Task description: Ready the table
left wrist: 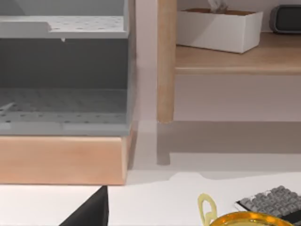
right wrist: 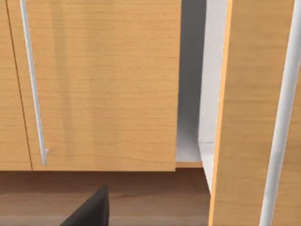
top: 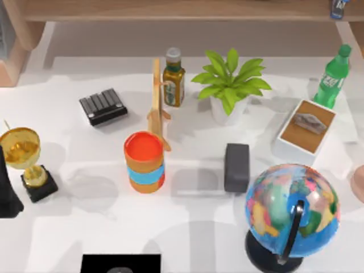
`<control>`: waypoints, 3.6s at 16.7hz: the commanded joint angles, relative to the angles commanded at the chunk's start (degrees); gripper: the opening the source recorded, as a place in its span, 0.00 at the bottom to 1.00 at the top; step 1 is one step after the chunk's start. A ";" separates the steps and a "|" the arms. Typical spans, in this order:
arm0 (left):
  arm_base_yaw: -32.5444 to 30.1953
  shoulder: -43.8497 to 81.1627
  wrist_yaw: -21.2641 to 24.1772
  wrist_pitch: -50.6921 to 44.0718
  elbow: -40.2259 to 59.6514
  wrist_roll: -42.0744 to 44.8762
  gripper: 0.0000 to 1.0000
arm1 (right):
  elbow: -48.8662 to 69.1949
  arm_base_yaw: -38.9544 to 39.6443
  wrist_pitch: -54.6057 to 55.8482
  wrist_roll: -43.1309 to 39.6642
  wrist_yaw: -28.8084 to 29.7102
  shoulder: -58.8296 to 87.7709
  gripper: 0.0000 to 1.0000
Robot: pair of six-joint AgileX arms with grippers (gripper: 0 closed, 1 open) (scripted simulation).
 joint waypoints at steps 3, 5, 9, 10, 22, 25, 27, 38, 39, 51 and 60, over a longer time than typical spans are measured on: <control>0.00 0.00 0.00 0.00 0.00 0.00 1.00 | 1.61 1.45 -1.11 0.03 1.19 0.72 1.00; 0.00 0.00 0.00 0.00 0.00 0.00 1.00 | 3.50 2.96 -2.30 0.00 2.70 1.46 1.00; 0.00 0.00 0.00 0.00 0.00 0.00 1.00 | 4.30 3.59 -2.80 -0.01 3.34 1.77 1.00; 0.00 0.00 0.00 0.00 0.00 0.00 1.00 | 4.30 3.59 -2.80 -0.01 3.34 1.77 1.00; 0.00 0.00 0.00 0.00 0.00 0.00 1.00 | 4.30 3.59 -2.80 -0.01 3.34 1.77 0.10; 0.00 0.00 0.00 0.00 0.00 0.00 1.00 | 4.30 3.59 -2.80 -0.01 3.34 1.77 0.00; 0.00 0.00 0.00 0.00 0.00 0.00 1.00 | 4.30 3.59 -2.80 -0.01 3.34 1.77 0.00; 0.00 0.00 0.00 0.00 0.00 0.00 1.00 | 12.33 7.64 -7.93 -0.66 7.75 5.59 0.00; 0.00 0.00 0.00 0.00 0.00 0.00 1.00 | 14.25 8.69 -9.08 -0.65 8.75 6.33 0.00; 0.00 0.00 0.00 0.00 0.00 0.00 1.00 | 25.24 12.68 -15.56 -0.77 13.26 11.35 0.00; 0.00 0.00 0.00 0.00 0.00 0.00 1.00 | 31.37 14.70 -19.57 -0.94 15.43 14.17 0.00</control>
